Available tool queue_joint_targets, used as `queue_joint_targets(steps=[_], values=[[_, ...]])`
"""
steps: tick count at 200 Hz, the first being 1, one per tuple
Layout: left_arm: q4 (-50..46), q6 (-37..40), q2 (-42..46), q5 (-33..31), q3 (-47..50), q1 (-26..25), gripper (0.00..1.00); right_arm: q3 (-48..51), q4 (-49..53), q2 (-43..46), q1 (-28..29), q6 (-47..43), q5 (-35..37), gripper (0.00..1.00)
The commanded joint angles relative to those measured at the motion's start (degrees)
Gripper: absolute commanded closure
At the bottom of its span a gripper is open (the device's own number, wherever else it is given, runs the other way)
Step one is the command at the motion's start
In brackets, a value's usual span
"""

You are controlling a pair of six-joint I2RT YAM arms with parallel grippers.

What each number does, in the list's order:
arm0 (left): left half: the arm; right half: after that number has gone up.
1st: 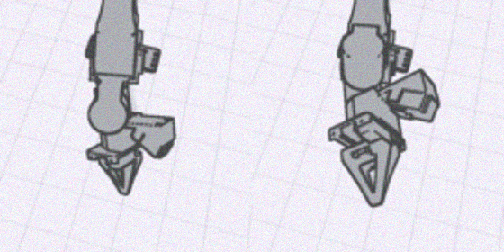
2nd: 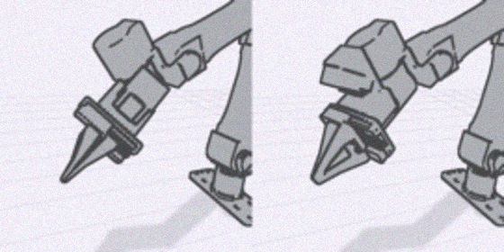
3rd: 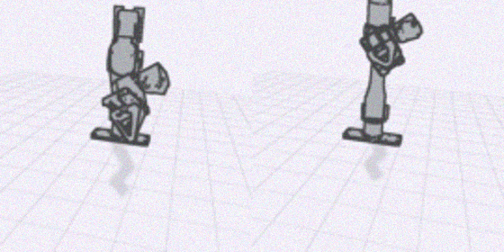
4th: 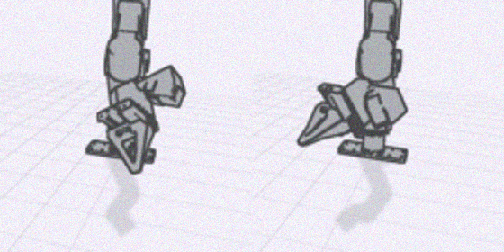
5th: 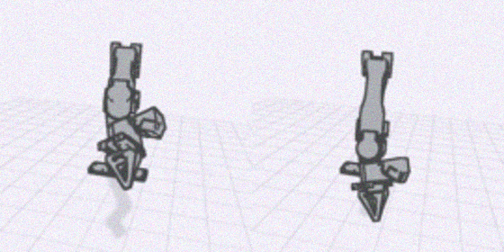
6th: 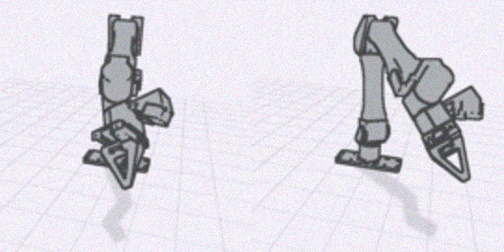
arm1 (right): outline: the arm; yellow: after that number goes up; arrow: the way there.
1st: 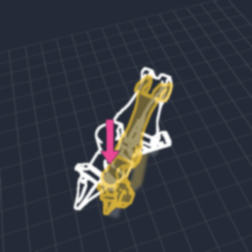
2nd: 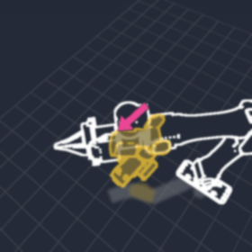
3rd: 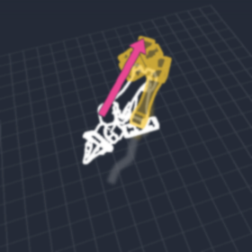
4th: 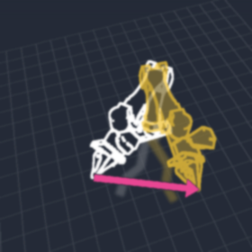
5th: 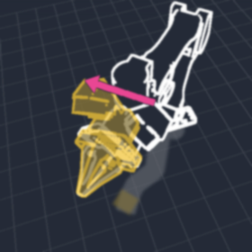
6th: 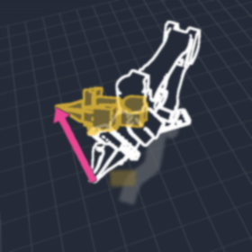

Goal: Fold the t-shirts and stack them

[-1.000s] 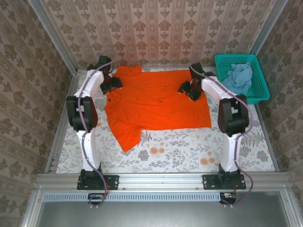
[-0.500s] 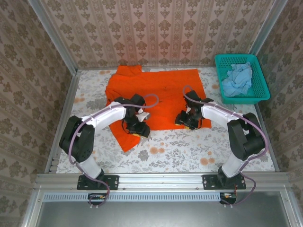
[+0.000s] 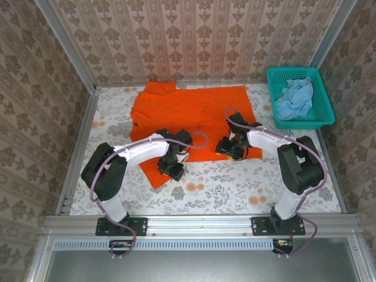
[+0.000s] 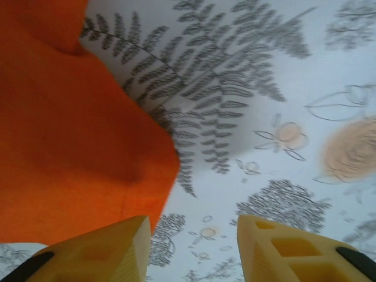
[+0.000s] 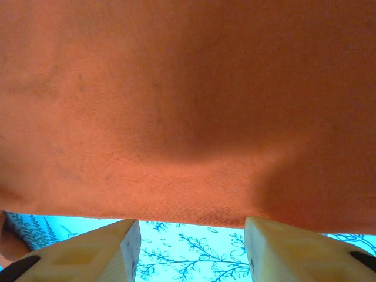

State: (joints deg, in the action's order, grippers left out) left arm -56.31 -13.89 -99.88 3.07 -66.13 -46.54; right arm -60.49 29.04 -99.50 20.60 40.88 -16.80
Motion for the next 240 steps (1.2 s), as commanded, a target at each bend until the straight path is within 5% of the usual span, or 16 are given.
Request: queue_joint_targets(steps=[1,23,91,137,164,187,216,240], values=[[-0.5,-0.61,-2.23,-4.31,-0.38,-0.48,0.58,-0.68,-1.31,-1.48,-0.62,0.43,-1.57,0.49],[1.1,-0.81,-3.32,-3.88,0.15,-0.76,0.62,-0.36,-1.97,-1.62,-1.26,1.05,-1.84,0.49],[2.35,-2.0,-2.62,-3.43,1.72,-0.55,1.0,2.01,-3.65,-1.66,-2.96,4.65,-1.89,0.52],[1.82,-0.86,1.31,-0.95,4.52,1.97,1.0,2.84,-4.25,-1.79,-3.98,5.96,-2.19,0.53],[3.82,-0.36,2.58,3.0,5.49,2.17,0.7,3.0,-4.69,-1.82,-4.07,6.22,-2.2,0.52],[4.69,-0.31,1.09,3.25,6.09,2.16,0.61,2.95,-4.69,-2.05,-4.14,6.14,-2.28,0.52],[5.73,-0.25,-0.95,3.15,7.65,2.16,0.6,2.77,-4.6,-2.27,-4.19,6.01,-2.37,0.52],[4.24,-1.09,-1.81,-0.34,8.18,2.33,0.75,2.57,-4.33,-2.53,-4.5,6.12,-2.12,0.52]])
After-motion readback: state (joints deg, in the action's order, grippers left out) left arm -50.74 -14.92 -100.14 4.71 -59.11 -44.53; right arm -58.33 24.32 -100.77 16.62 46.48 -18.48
